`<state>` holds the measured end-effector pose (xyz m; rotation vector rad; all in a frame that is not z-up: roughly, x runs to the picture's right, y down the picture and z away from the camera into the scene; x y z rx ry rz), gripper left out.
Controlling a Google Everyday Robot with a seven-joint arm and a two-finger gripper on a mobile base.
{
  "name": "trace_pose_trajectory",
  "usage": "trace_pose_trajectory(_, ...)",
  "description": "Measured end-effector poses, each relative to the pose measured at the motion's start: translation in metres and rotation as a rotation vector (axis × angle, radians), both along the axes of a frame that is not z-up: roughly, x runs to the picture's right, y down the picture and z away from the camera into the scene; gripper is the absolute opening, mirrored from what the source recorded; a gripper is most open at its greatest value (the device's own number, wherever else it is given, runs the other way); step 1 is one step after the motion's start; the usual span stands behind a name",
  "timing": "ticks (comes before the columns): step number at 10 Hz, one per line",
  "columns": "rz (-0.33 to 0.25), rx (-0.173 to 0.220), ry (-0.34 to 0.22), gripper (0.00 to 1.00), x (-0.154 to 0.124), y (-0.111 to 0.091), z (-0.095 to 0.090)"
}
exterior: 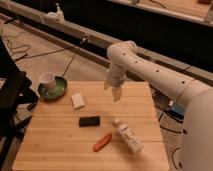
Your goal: Place the white sponge in the ceramic cup
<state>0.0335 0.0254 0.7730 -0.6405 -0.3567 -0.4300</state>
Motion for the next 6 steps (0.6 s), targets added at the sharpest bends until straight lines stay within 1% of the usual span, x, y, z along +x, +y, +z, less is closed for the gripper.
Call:
trace_pose_trajectory(1,0.009,0.04,-0.007,0.62,-0.011,-0.004,0.007)
trace_pose_trajectory(2,0.005,0.073,-0.006,0.62,-0.02,-0.003,0.01)
trace_pose_trajectory(3,0.004,0.083,-0.007,0.62,-0.023,-0.003,0.011)
trace_pose_trajectory(6,0.001,0.084,-0.007,0.62,-0.022,-0.003,0.01)
